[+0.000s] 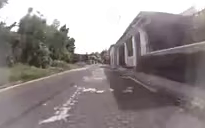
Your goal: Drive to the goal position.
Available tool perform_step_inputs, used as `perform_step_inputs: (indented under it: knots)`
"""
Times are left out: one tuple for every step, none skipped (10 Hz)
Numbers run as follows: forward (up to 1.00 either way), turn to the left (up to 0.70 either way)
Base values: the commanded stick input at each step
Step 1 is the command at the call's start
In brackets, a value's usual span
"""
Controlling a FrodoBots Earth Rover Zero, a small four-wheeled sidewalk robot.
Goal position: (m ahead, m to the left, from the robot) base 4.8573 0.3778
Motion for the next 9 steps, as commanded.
perform_step_inputs:
  knots:
    - [1.0,0.0]
    - [1.0,0.0]
    - [1.0,0.0]
    - [1.0,0.0]
    - [1.0,0.0]
    - [1.0,0.0]
    - [1.0,0.0]
    - [1.0,0.0]
    - [1.0,0.0]
